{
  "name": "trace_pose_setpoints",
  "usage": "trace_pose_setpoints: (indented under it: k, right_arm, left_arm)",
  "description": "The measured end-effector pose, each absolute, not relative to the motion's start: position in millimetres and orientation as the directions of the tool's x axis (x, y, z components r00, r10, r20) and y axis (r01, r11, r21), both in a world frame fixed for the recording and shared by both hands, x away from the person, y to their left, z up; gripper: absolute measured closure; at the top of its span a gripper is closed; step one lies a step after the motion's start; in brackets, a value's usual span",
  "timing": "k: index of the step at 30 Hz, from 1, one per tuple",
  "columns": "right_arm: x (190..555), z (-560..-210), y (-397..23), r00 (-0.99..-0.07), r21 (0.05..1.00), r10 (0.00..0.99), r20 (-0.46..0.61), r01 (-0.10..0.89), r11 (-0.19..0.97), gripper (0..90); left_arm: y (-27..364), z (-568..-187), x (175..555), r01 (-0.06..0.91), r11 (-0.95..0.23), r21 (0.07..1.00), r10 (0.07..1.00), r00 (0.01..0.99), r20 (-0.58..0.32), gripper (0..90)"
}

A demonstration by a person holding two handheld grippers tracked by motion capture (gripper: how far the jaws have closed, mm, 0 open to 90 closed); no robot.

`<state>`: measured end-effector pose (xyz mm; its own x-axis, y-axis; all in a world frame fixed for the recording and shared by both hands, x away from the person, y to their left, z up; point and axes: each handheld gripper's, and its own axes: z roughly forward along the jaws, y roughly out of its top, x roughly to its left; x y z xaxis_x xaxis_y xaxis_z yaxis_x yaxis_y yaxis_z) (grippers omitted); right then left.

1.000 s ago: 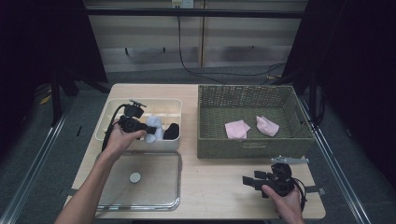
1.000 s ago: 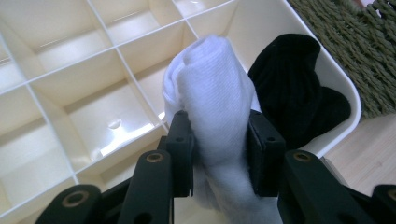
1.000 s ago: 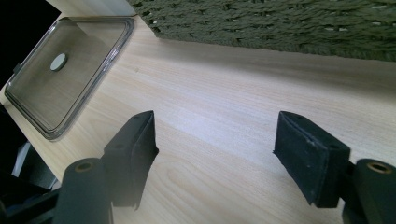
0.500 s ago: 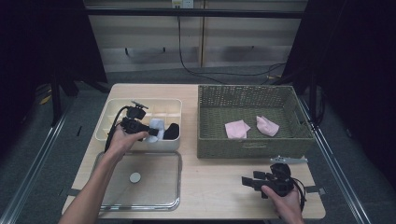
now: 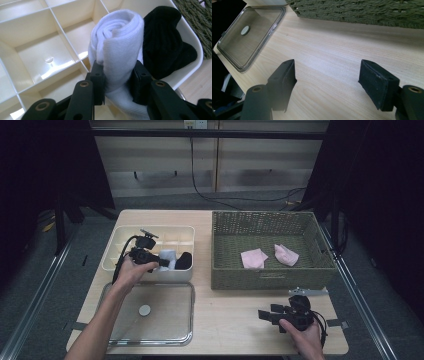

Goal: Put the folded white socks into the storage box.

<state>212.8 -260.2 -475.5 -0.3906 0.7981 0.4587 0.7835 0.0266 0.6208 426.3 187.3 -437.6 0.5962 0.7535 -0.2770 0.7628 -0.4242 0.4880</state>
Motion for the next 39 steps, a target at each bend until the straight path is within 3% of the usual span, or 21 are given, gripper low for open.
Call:
trace_pose_setpoints:
  k: [5, 28, 34, 37, 39]
  right_arm:
    - [212.8, -476.3, -259.7, -0.392, 0.618, 0.797, 0.46, 0.786, 0.029, 28.8]
    - [213.5, -477.3, -256.8, -0.399, 0.613, 0.795, 0.457, 0.789, 0.043, 28.5]
    - [213.7, -477.4, -258.2, -0.391, 0.612, 0.797, 0.461, 0.79, 0.034, 28.6]
    - [214.3, -477.7, -258.1, -0.389, 0.61, 0.796, 0.463, 0.792, 0.033, 28.5]
    - [214.4, -477.8, -257.6, -0.392, 0.612, 0.796, 0.462, 0.79, 0.035, 28.5]
  left_arm:
    - [182.7, -436.3, 426.7, 0.754, -0.46, 0.469, 0.754, 0.61, -0.241, 68.1]
    - [175.7, -443.7, 430.4, 0.786, -0.463, 0.41, 0.764, 0.588, -0.267, 68.9]
    - [182.5, -437.6, 429.9, 0.785, -0.447, 0.429, 0.75, 0.59, -0.299, 63.1]
    - [187.8, -432.1, 430.9, 0.789, -0.427, 0.441, 0.742, 0.585, -0.327, 51.8]
    - [192.3, -428.4, 431.4, 0.789, -0.407, 0.459, 0.739, 0.58, -0.342, 51.7]
